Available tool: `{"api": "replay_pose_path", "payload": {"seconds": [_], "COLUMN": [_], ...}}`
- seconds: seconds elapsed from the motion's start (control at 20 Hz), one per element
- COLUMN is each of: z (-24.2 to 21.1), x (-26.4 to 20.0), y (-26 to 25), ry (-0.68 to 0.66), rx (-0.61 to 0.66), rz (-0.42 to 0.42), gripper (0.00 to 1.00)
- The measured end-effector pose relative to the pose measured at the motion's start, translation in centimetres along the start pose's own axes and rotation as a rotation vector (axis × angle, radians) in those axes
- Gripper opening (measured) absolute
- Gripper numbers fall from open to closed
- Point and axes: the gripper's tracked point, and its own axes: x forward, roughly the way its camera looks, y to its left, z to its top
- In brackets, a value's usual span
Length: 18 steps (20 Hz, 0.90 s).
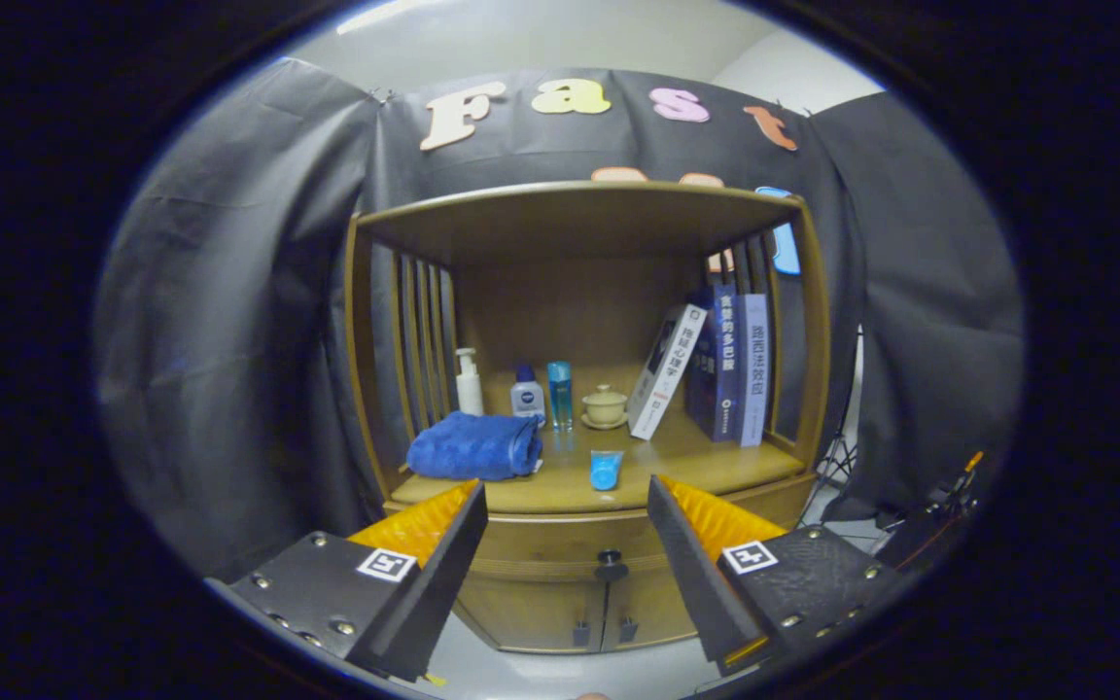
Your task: Pull open the drawer, take out the items inside it, and place them on the countertop above the cabinet.
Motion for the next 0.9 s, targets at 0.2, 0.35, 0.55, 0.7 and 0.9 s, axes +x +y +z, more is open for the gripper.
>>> {"api": "replay_pose_path", "payload": {"seconds": [0.2,0.35,0.55,0.7,0.9], "z": [1.9,3.0,4.8,5.1,5.2], "x": [-3.4,-5.8,-8.6,-9.9,-10.5], "y": [-1.7,-3.0,-3.3,-3.5,-3.4], "ry": [-0.034,-0.063,-0.149,-0.160,-0.170], "rx": [0.013,-0.020,-0.063,-0.095,-0.107], "rz": [0.002,-0.011,0.002,0.006,0.012], "gripper": [0.99,0.99,0.99,0.99,0.98]}}
